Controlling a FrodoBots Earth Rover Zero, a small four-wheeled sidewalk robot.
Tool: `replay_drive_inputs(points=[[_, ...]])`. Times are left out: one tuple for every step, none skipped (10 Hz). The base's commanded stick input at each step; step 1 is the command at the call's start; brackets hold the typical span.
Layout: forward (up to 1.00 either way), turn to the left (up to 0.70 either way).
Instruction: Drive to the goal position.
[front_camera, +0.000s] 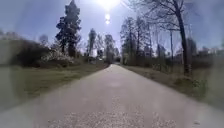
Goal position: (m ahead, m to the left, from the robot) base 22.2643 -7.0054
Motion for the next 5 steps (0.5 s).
replay_drive_inputs(points=[[0.7,0.0],[0.7,0.0],[0.7,0.0],[0.7,0.0],[0.7,0.0]])
